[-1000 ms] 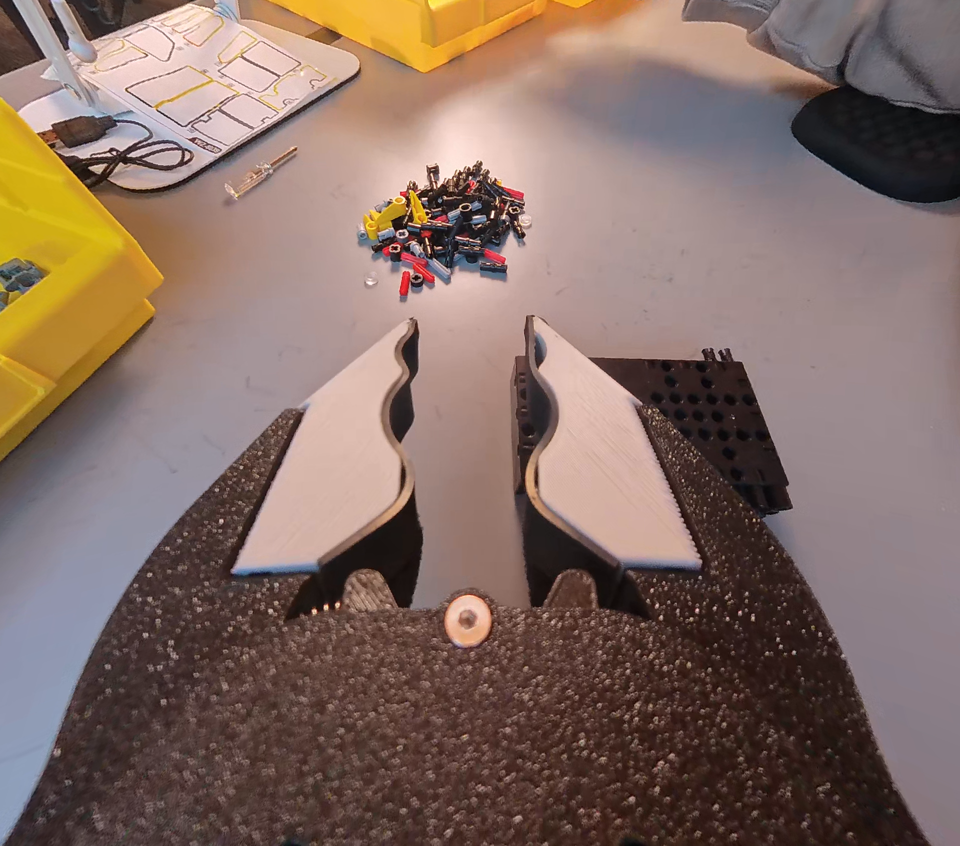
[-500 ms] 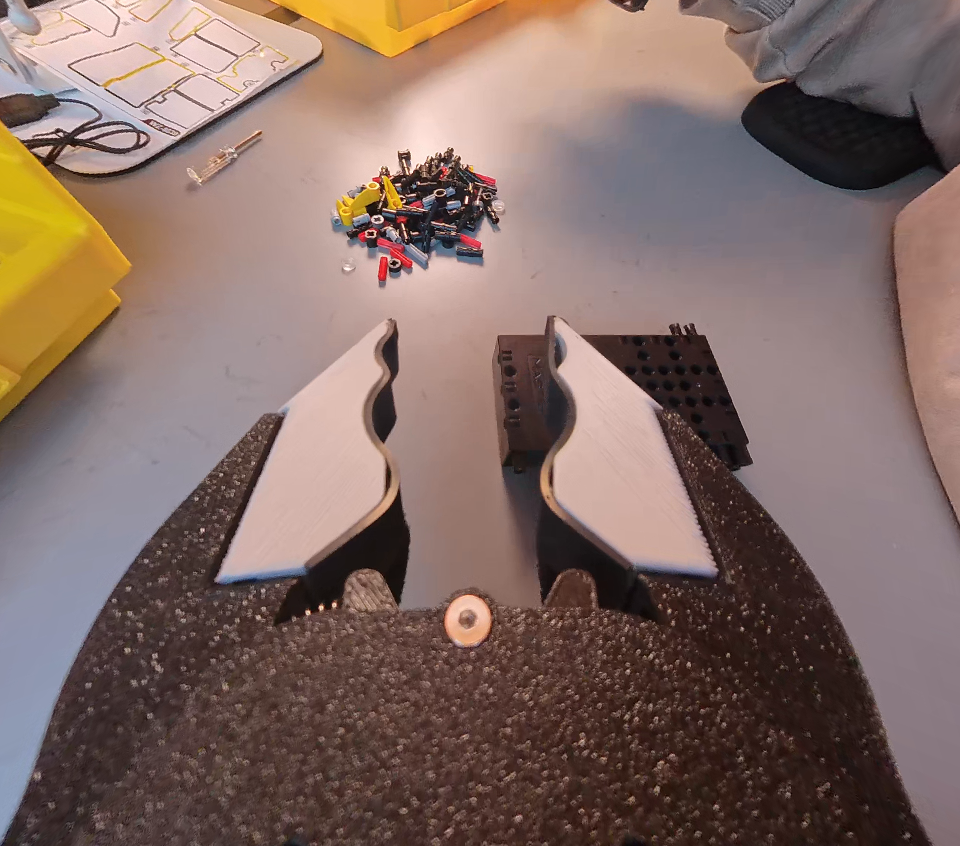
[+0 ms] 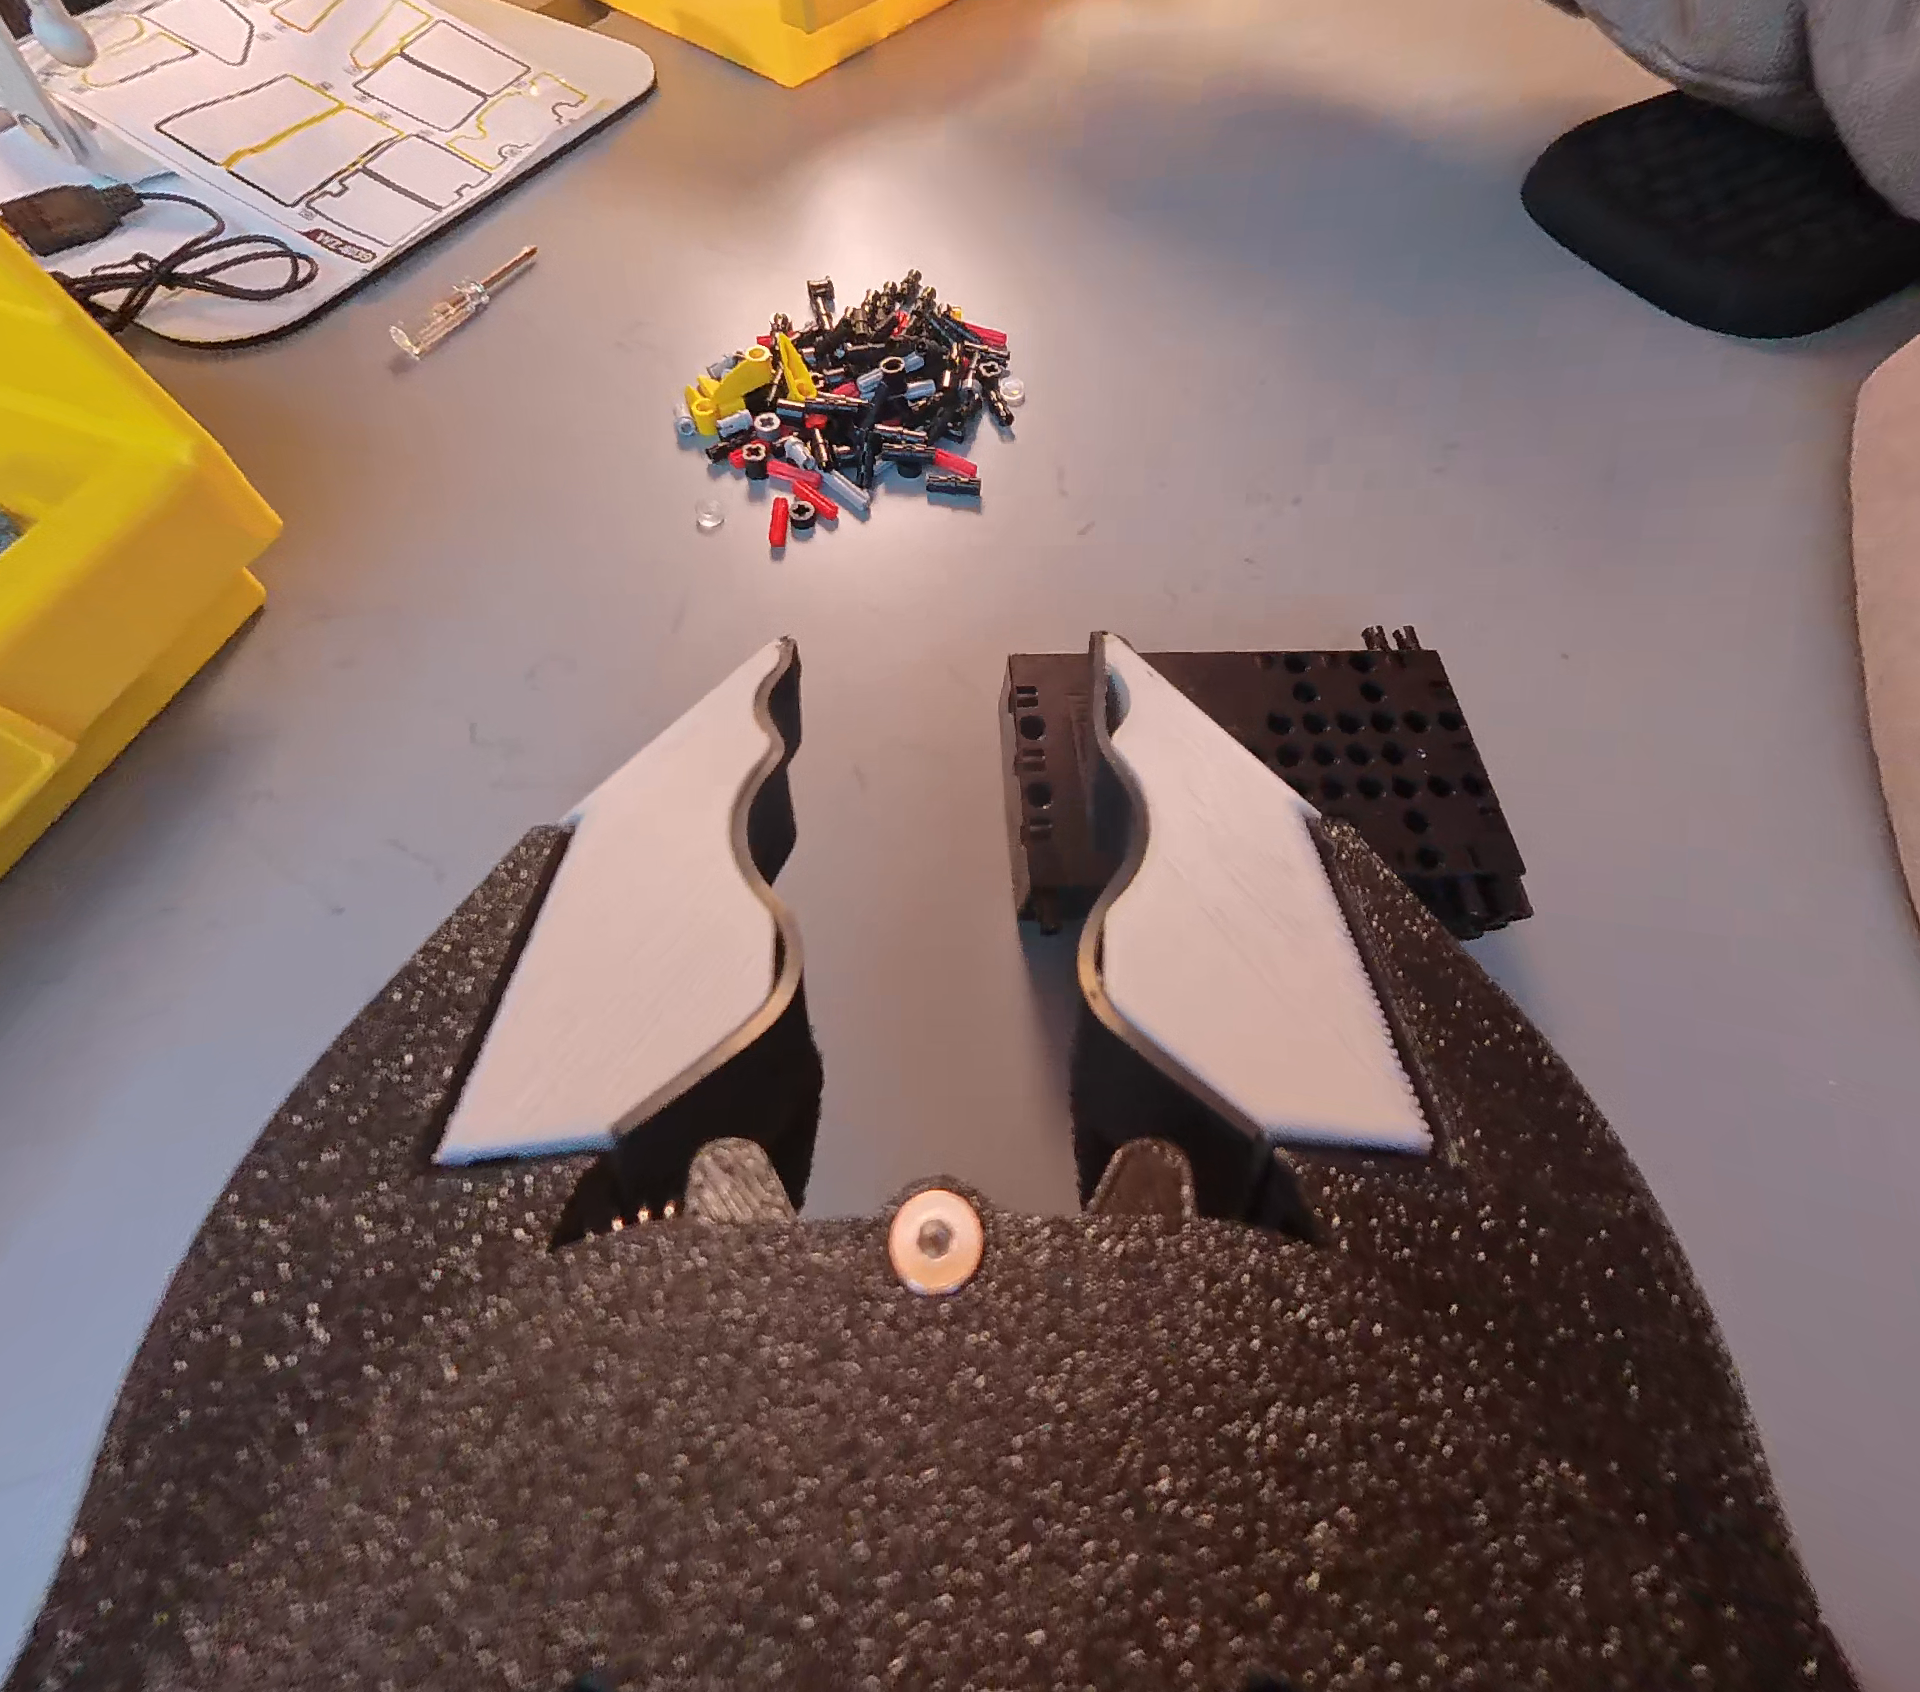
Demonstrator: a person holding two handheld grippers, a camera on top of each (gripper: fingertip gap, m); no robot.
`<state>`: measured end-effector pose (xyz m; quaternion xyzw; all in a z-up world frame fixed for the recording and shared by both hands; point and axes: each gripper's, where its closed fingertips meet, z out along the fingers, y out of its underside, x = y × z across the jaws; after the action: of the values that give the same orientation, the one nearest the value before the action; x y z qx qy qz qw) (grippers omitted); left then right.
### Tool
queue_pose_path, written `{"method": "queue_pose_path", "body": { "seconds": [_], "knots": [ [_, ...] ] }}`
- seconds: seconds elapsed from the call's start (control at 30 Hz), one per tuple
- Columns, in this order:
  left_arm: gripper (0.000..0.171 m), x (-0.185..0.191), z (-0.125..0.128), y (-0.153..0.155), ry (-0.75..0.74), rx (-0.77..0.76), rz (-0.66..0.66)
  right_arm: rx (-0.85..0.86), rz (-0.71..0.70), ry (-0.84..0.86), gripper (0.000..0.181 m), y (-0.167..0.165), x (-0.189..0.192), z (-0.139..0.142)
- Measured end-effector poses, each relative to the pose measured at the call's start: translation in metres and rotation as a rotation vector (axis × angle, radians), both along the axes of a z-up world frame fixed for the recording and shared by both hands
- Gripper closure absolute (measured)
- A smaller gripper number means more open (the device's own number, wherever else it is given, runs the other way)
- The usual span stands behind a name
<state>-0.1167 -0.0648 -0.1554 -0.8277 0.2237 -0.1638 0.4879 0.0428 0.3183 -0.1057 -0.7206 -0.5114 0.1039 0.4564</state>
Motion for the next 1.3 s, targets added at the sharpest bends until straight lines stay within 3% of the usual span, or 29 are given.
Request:
{"method": "queue_pose_path", "body": {
  "seconds": [0.13,0.2,0.5,0.63,0.7,0.93,1.0,1.07,1.2,1.3],
  "knots": [
    [0.118,-0.001,0.001,0.0,-0.001,0.006,0.007,-0.226,-0.017,-0.26,0.162,0.029,-0.001,-0.041],
    [0.118,-0.001,0.002,0.0,-0.001,0.006,0.007,-0.369,-0.035,-0.313,0.158,0.031,-0.003,-0.061],
    [0.118,0.0,0.003,-0.001,0.001,0.013,-0.001,-0.452,-0.147,-0.405,0.164,0.05,0.012,-0.086],
    [0.118,0.001,0.004,-0.002,0.013,0.015,-0.003,-0.453,-0.156,-0.404,0.165,0.053,0.011,-0.087],
    [0.118,0.001,0.005,-0.002,0.016,0.021,0.0,-0.448,-0.153,-0.38,0.173,0.054,0.009,-0.084],
    [0.119,0.001,0.011,0.0,0.01,0.053,0.015,-0.359,-0.065,-0.267,0.173,0.038,0.006,-0.047],
    [0.118,0.002,0.018,0.001,0.0,0.083,0.024,-0.351,0.04,-0.161,0.173,0.011,-0.004,-0.022],
    [0.117,0.009,0.033,0.003,-0.04,0.148,0.023,-0.334,0.265,-0.004,0.173,-0.045,-0.024,0.015],
    [0.12,0.041,0.078,0.004,-0.162,0.323,-0.055,-0.386,0.905,0.338,0.173,-0.232,-0.052,0.078],
    [0.129,0.072,0.101,-0.002,-0.201,0.399,-0.143,-0.567,1.175,0.512,0.174,-0.339,-0.055,0.093]
  ]
}}
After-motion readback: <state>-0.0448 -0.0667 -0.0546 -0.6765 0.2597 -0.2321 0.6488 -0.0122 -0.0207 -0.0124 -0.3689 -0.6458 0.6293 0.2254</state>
